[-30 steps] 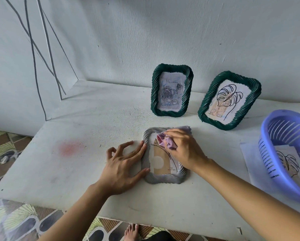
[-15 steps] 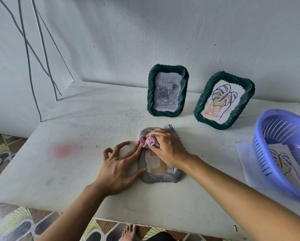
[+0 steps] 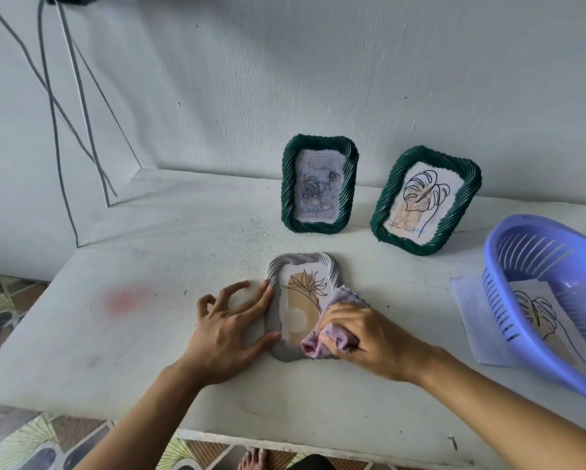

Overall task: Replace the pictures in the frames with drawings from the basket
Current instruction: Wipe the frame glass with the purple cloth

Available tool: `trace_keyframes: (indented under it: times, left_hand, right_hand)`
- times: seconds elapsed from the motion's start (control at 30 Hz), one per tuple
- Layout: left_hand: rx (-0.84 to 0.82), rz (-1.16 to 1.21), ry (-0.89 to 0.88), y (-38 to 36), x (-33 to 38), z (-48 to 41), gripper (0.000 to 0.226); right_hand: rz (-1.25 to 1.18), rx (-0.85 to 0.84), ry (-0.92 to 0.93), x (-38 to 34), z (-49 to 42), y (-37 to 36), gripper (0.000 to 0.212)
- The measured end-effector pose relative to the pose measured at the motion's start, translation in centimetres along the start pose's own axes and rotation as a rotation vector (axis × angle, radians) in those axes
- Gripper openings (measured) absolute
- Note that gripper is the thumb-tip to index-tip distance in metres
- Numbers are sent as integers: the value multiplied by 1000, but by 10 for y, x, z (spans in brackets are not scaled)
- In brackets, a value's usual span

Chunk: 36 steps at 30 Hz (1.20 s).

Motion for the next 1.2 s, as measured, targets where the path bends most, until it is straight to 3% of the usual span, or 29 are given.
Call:
trace_keyframes:
  times: [0.13,0.23,0.27,0.4,0.5,0.57,0.63,0.73,0.8,0.87,1.0,1.2]
  left_hand:
    - [-8,6,14,2,1,0,76]
    - [-24,9,13,5,4,0,77]
    - [-25,14,14,6,5,0,77]
    - [1,34,52,9,11,-5,81]
    - [81,34,89,15,20,-10,75]
    - [133,112,130,27,28,-20,72]
    - [149,341,166,42,37,-35,69]
    - [116,835,203,70,52,-53,52]
    - [138,959,235,86,56,-59,31]
    - [169,973,265,96,50,-58,20]
    - [170,964,325,100,25,-46,21]
    - [204,1096,552,84,-11,-25,22]
  right_hand:
    - [156,112,42,17,0,22,24]
    - [112,223,-51,22,-6,35,20]
    - [39,298,-127,22,-8,38,19]
    - [-333,648,-572,20,-8,44,49]
    - [-688,783,-759,10,-13,48,46]
    - [-964,792,-818,0,-21,52,37]
    - [-1204,739,-828,-10,-29,53,35]
    - [-1404,558,-844,-30,-43,50,38]
    - [-1508,434,-768,-41,-52,43,46]
    - [-1503,406,-707,-44,-62,36,46]
    - [-1356,459,-728,-40,-73,23,23]
    - [-1015,530,-694,-24,-63,15,22]
Point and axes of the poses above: each hand's wrist, its own z-axis away from the middle knuckle, its own y-axis out of the back of the hand, x = y × z, the point moved 2 cm from there along -z, towards the middle knuckle, and after that the axes turned 5 degrees about x, right-handed, at the moved point
